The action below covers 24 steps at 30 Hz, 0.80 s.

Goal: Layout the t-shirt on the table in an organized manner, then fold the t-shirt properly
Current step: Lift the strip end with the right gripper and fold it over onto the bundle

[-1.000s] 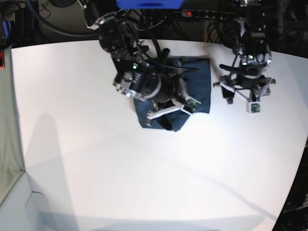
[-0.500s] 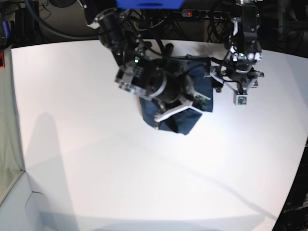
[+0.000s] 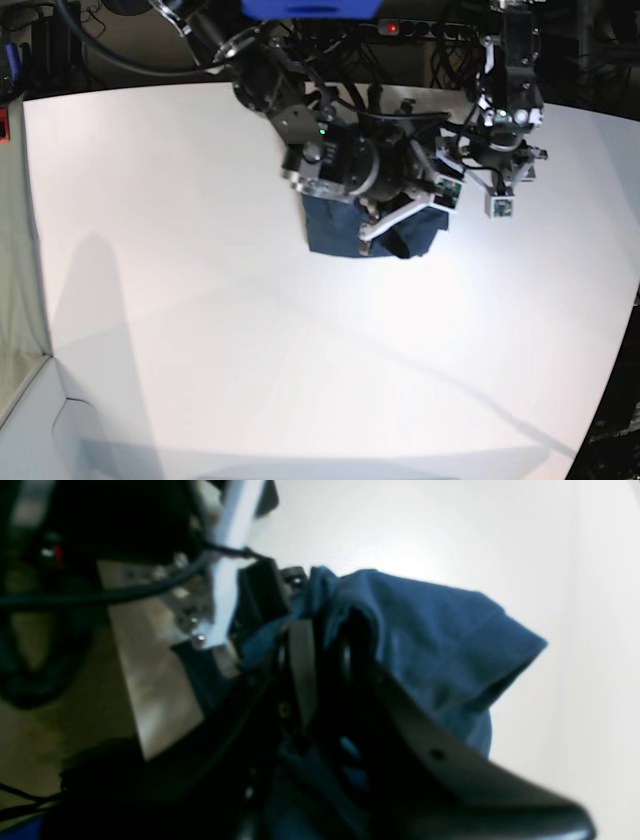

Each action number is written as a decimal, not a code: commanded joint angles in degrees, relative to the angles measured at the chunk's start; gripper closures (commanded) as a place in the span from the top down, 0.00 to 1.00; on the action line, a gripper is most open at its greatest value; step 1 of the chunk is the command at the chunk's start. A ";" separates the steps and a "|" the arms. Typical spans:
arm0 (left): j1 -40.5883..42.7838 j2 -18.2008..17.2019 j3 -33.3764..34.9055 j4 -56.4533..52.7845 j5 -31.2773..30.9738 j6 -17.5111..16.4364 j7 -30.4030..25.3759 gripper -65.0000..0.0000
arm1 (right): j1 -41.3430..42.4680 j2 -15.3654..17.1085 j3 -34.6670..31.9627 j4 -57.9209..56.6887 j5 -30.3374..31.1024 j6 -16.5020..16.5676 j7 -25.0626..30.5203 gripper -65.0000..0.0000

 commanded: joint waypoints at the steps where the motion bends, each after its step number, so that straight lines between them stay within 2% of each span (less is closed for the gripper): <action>1: 0.23 -0.35 -0.13 1.08 0.28 -0.09 0.62 0.64 | 0.92 -0.86 -0.16 0.95 0.67 -0.25 0.87 0.14; 6: 0.49 -0.53 -0.13 1.08 0.28 -0.09 0.62 0.64 | 0.13 -0.86 -0.24 3.85 0.76 -0.25 0.70 0.51; 10: 0.58 -0.70 -0.22 1.08 0.28 -0.09 0.62 0.65 | -1.37 -0.86 0.02 10.62 0.58 -0.25 0.70 0.67; 15: 1.46 -0.70 -1.54 1.17 0.10 -0.44 0.62 0.65 | -1.98 -0.78 4.42 14.57 0.58 -0.25 -0.18 0.68; 20: 2.69 -0.35 -6.38 3.63 -0.25 -0.61 0.53 0.65 | -1.89 -0.78 11.10 9.74 0.67 -0.25 0.17 0.68; 24: 2.95 -0.62 -7.08 3.63 -0.34 -0.61 0.53 0.65 | -1.81 -0.78 14.53 7.45 0.76 -0.25 0.17 0.63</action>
